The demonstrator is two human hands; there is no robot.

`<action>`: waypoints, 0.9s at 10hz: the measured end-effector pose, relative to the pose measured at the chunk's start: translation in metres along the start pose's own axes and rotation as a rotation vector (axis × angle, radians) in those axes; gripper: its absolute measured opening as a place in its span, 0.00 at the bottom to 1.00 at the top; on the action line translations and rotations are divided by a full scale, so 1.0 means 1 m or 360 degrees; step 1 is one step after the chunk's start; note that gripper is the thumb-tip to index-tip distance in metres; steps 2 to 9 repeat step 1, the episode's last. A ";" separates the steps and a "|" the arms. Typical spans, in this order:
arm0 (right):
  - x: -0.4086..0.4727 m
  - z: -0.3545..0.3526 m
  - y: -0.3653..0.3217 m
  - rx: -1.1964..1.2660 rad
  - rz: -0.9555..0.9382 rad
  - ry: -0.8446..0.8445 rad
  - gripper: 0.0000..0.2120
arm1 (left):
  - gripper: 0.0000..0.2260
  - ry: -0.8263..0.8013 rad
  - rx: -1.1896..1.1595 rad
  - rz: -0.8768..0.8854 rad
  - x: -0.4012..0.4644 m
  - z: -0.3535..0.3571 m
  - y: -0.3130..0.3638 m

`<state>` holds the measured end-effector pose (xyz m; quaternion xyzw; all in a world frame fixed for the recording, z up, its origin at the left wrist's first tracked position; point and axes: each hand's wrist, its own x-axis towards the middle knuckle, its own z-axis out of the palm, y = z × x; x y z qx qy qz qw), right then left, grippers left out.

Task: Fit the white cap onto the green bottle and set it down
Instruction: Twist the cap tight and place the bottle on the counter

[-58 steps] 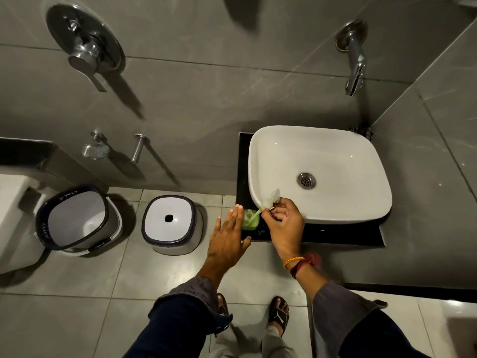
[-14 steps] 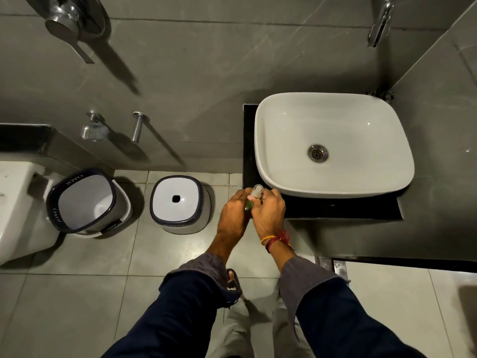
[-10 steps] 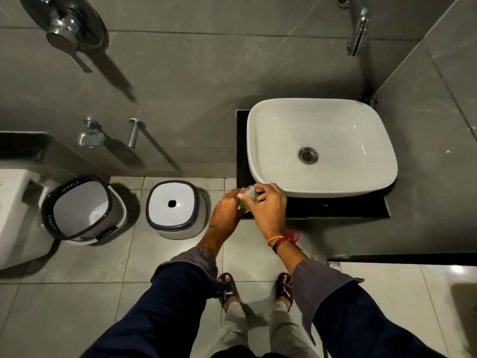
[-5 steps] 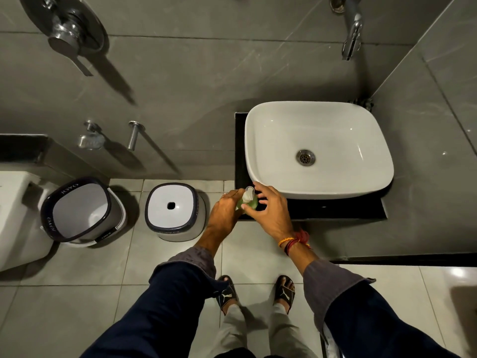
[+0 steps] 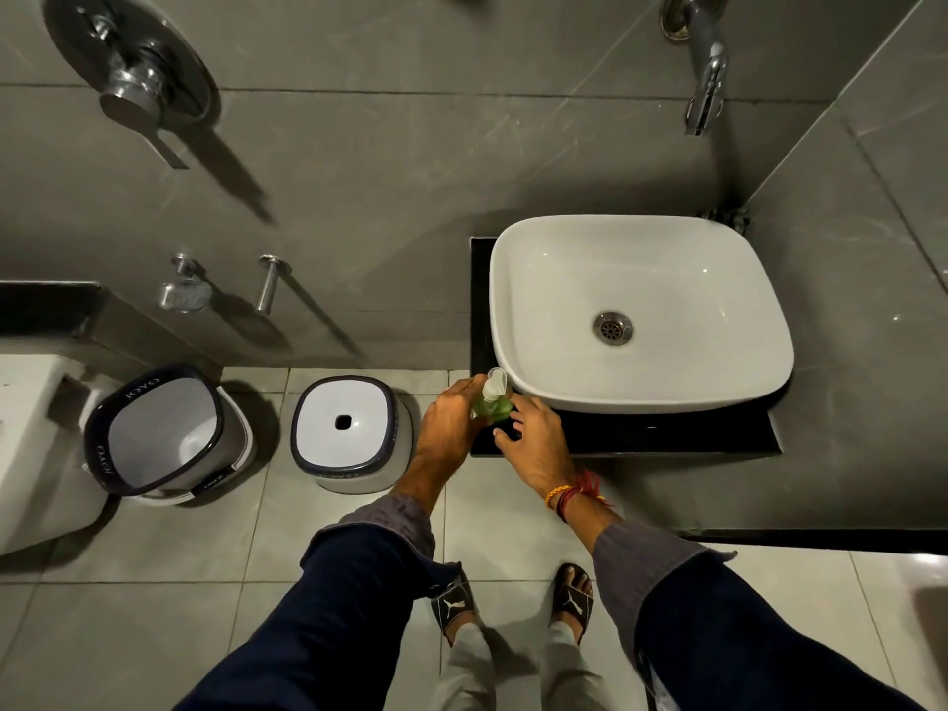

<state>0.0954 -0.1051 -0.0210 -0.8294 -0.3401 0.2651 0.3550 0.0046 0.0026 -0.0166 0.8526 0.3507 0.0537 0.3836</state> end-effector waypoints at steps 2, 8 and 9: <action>-0.006 -0.008 -0.008 -0.0084 -0.0051 0.0154 0.20 | 0.38 -0.0161 0.0061 -0.0031 0.004 -0.006 -0.005; -0.006 -0.008 -0.008 -0.0084 -0.0051 0.0154 0.20 | 0.38 -0.0161 0.0061 -0.0031 0.004 -0.006 -0.005; -0.006 -0.008 -0.008 -0.0084 -0.0051 0.0154 0.20 | 0.38 -0.0161 0.0061 -0.0031 0.004 -0.006 -0.005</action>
